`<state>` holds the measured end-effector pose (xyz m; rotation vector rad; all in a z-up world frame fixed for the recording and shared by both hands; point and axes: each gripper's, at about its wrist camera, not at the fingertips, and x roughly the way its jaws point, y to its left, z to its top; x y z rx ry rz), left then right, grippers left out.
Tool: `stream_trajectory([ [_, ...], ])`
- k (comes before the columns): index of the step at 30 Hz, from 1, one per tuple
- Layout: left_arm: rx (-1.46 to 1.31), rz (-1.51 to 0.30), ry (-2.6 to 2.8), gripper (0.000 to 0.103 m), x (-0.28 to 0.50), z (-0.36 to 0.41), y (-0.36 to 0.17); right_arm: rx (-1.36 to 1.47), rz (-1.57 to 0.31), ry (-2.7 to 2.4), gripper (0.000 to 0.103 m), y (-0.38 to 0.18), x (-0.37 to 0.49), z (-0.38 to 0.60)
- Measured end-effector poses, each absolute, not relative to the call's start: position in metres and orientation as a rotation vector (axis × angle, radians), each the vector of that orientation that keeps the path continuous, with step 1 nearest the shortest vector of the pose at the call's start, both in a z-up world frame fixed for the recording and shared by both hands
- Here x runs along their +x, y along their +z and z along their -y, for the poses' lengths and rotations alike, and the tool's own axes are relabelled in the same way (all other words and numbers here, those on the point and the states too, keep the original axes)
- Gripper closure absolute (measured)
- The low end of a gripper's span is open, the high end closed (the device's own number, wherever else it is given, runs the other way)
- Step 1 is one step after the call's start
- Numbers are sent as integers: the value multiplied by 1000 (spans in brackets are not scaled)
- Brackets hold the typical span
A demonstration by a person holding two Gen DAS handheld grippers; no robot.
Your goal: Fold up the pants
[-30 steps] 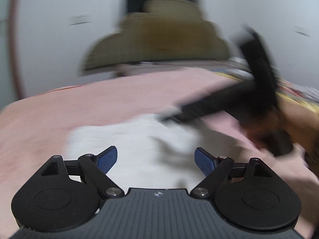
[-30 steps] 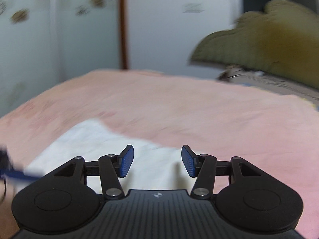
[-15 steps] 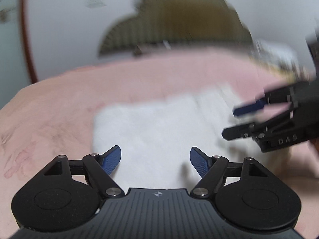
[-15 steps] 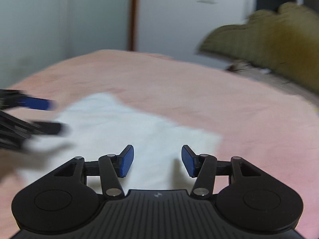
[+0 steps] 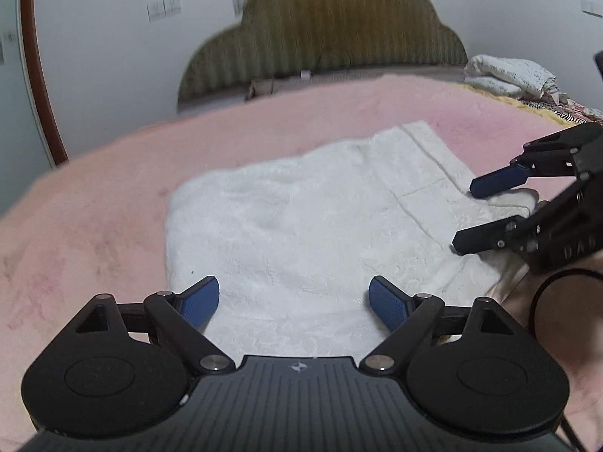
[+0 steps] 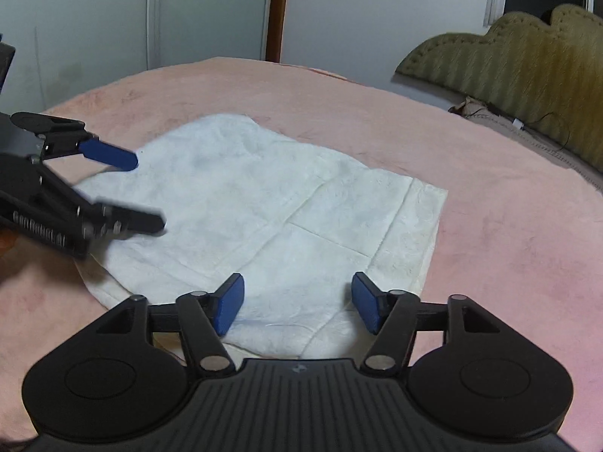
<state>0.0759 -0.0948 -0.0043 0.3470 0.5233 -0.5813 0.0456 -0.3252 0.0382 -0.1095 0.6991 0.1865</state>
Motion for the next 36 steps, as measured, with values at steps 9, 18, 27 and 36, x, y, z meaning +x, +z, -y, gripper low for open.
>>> stream_trajectory([
  [9,295,-568,-510,8,84,94,-2,63,-606,77,37,48,32,347],
  [18,284,-583,-483,4,84,93,-1,25,-650,106,33,40,41,330],
  [27,286,-578,-481,3,84,93,-1,5,-651,107,29,35,41,328],
  [36,259,-577,-433,3,107,64,5,263,-630,165,25,45,41,375],
])
